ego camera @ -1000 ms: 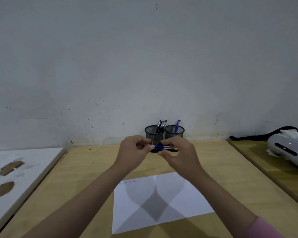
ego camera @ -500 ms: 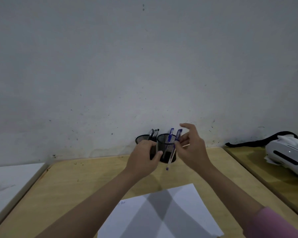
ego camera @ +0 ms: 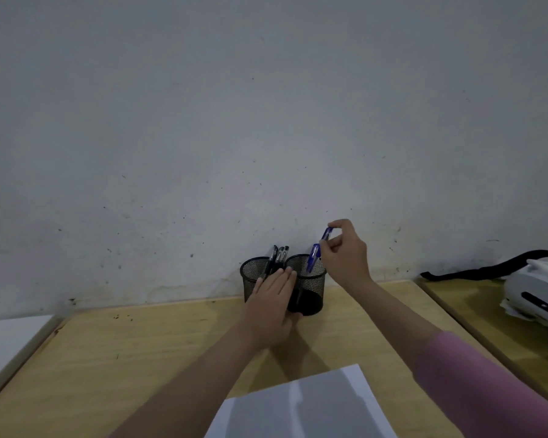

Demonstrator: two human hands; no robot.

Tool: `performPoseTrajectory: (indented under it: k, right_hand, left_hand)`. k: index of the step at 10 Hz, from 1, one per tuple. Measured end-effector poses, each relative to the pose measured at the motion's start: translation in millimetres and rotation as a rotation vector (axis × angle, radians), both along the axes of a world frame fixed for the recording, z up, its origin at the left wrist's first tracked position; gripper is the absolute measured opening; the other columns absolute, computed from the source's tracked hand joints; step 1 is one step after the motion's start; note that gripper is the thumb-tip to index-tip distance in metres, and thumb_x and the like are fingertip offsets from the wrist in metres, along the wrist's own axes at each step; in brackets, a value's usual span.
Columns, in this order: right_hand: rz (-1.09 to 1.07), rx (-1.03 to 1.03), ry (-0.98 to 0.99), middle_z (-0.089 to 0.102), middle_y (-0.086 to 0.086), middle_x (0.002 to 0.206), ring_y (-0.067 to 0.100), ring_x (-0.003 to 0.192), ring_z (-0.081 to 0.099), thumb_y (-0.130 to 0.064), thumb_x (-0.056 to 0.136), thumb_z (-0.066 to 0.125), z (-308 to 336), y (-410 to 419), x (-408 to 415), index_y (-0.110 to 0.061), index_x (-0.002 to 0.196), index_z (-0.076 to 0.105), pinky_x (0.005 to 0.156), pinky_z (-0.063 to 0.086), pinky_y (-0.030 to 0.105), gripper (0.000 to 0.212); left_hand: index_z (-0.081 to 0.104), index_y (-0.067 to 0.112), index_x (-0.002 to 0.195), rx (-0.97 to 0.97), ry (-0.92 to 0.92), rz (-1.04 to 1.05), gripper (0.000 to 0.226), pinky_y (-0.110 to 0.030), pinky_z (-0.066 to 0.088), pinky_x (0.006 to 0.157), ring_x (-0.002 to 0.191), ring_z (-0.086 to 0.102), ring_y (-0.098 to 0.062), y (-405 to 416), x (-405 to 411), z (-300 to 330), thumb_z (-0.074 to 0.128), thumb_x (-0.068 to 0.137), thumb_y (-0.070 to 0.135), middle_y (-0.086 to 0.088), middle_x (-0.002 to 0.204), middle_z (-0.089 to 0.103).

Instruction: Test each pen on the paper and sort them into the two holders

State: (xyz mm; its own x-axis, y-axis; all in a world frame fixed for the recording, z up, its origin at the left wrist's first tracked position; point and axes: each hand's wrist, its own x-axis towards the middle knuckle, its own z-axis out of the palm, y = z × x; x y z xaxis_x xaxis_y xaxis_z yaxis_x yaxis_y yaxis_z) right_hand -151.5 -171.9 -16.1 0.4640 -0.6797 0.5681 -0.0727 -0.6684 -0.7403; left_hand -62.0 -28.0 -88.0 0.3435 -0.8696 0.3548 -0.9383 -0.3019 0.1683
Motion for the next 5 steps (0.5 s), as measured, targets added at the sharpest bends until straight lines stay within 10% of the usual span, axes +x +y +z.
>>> performPoseTrajectory:
  k: [4,5]
  right_hand:
    - [0.058,0.062,0.34,0.053,0.001,0.085,0.019,0.08,0.05,0.008,0.084,0.048,-13.0,-12.4,-4.3,0.007,0.125,0.044,0.072,0.038,0.026,0.042]
    - [0.035,0.068,0.264,0.058,0.013,0.113,0.028,0.113,0.055,0.002,0.09,0.048,-8.5,-9.7,-12.2,0.004,0.136,0.038,0.083,0.037,0.022,0.047]
  left_hand:
    - [0.009,0.016,0.146,0.005,0.011,0.036,0.074,-0.039,0.0,0.115,0.144,0.003,-0.016,-0.1,-8.1,4.5,0.046,0.088,0.045,0.001,0.157,0.009]
    - [0.01,0.013,0.146,0.056,0.057,0.034,0.075,-0.043,0.001,0.116,0.144,0.005,-0.018,-3.3,-9.4,15.7,0.046,0.088,0.046,-0.002,0.157,0.011]
